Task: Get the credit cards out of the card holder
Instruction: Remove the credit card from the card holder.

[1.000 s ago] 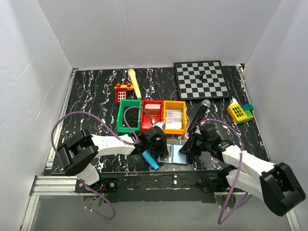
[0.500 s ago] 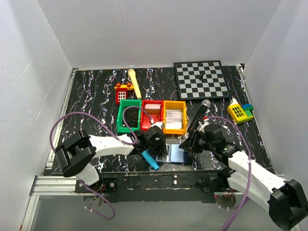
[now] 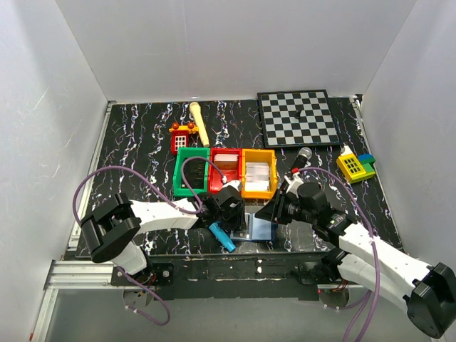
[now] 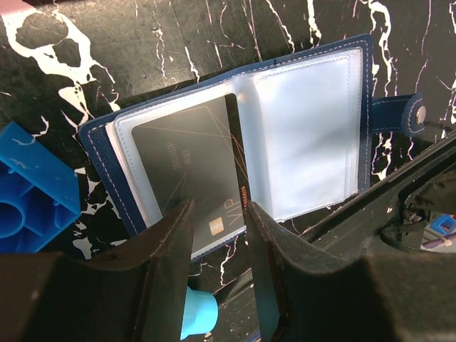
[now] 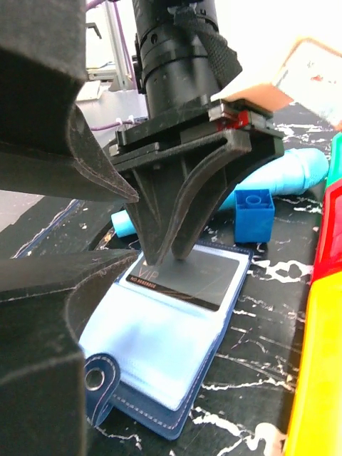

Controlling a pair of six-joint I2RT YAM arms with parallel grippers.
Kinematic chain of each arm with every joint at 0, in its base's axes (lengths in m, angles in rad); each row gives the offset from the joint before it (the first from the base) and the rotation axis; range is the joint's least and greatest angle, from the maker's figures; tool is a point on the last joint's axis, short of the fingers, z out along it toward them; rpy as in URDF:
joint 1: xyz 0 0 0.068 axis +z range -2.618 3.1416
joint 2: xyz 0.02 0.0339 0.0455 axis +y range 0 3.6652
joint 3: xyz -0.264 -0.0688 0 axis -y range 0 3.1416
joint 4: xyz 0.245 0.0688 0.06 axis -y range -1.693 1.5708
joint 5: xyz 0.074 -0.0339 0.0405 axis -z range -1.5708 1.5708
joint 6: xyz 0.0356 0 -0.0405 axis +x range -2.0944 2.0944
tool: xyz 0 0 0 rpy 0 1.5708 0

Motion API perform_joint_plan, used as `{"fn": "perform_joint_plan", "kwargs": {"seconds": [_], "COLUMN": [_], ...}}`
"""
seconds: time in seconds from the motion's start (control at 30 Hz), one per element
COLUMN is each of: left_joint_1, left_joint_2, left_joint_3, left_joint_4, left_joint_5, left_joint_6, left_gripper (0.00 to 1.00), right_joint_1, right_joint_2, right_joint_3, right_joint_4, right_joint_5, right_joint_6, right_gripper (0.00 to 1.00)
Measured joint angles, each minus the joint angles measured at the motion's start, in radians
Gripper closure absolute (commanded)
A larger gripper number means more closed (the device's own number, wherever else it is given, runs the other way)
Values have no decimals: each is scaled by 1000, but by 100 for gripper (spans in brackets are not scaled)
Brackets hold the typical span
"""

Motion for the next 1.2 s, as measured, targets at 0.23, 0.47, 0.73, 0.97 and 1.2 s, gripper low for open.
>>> {"fn": "perform_joint_plan", "kwargs": {"seconds": [0.23,0.47,0.73,0.97,1.2], "left_joint_1": [0,-2,-2,-2,-2], "left_joint_2": [0,0,-72,-68,-24], "left_joint_3": [22,23,18,18,18], "left_joint_4": [-3,-4,-45,-117,-154], "left_joint_5": [2,2,-47,-119,-138], "left_joint_6": [0,0,-5,-23,-38], "left_gripper": [65,65,59,59,61], "right_joint_1": [10,10,12,27,41], "right_joint_2": [75,204,302,338,385], "right_joint_3": [-3,-43,-42,-29,-8], "right_joint_4": [36,109,158,182,208], "right_joint_5": [11,-3,-18,-29,-32], "right_joint_6": [31,71,71,71,70], "right_gripper": [62,62,60,56,55]}}
